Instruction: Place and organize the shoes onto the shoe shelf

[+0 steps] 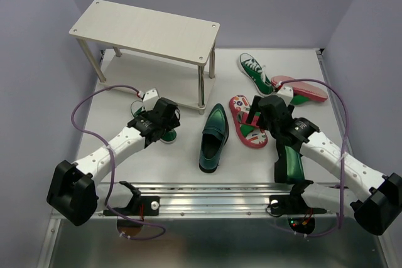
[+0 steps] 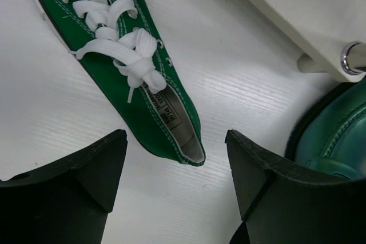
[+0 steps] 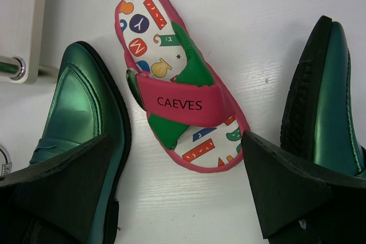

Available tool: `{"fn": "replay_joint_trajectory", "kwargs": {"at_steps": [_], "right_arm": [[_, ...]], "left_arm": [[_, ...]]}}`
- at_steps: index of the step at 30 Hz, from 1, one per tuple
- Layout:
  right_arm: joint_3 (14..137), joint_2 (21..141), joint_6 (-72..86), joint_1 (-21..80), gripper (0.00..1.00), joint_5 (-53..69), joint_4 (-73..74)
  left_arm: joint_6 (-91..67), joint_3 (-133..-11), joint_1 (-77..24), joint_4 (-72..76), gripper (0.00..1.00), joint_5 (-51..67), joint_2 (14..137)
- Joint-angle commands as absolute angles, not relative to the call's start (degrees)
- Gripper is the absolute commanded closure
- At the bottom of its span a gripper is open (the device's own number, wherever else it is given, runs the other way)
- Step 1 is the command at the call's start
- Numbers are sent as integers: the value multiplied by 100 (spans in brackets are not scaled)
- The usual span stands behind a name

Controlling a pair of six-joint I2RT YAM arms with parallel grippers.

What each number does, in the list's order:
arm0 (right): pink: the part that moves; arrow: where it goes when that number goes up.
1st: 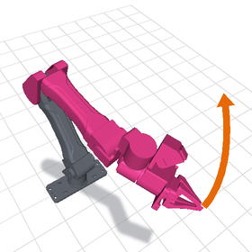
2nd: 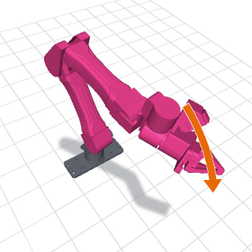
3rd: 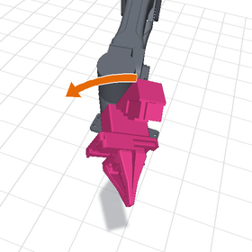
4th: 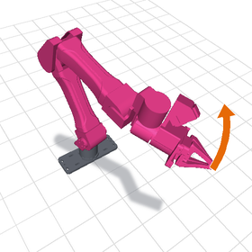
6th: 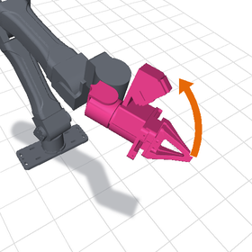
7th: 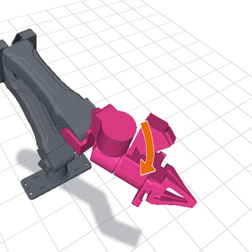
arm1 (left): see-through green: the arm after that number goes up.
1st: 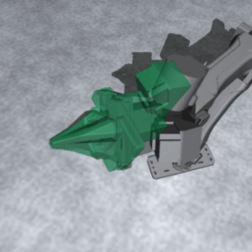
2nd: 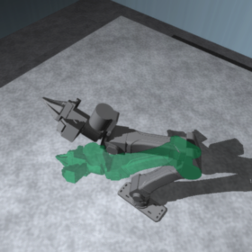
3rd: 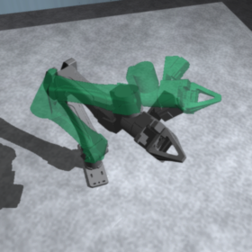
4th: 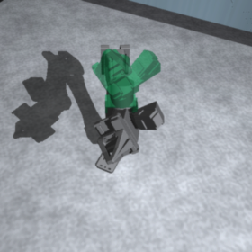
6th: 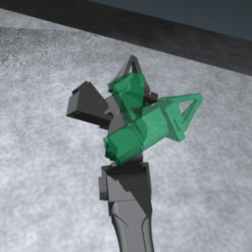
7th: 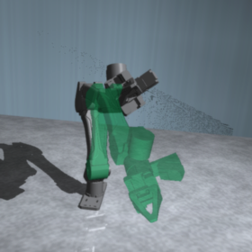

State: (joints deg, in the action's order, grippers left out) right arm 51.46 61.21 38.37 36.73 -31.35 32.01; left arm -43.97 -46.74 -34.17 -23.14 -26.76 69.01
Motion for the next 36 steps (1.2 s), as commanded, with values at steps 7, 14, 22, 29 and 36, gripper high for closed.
{"fn": "replay_joint_trajectory", "kwargs": {"at_steps": [7,14,22,29,36], "right_arm": [[5124,6205,3771,3656,0,-3085,2856],[5115,6187,3762,3656,0,-3138,2856],[5142,6126,3823,3656,0,-3138,2944],[5063,6021,3929,3656,0,-3076,2997],[5098,5854,3973,3656,0,-3164,3173]], "left_arm": [[-4992,-4834,-3454,-1969,27,-2584,7400],[-5054,-4975,-3524,-1960,28,-2637,7752],[-4949,-4904,-3533,-1811,43,-2575,7980],[-4702,-4895,-3524,-1924,85,-2689,7875],[-4518,-5018,-3533,-2636,100,-2961,7463]]}}
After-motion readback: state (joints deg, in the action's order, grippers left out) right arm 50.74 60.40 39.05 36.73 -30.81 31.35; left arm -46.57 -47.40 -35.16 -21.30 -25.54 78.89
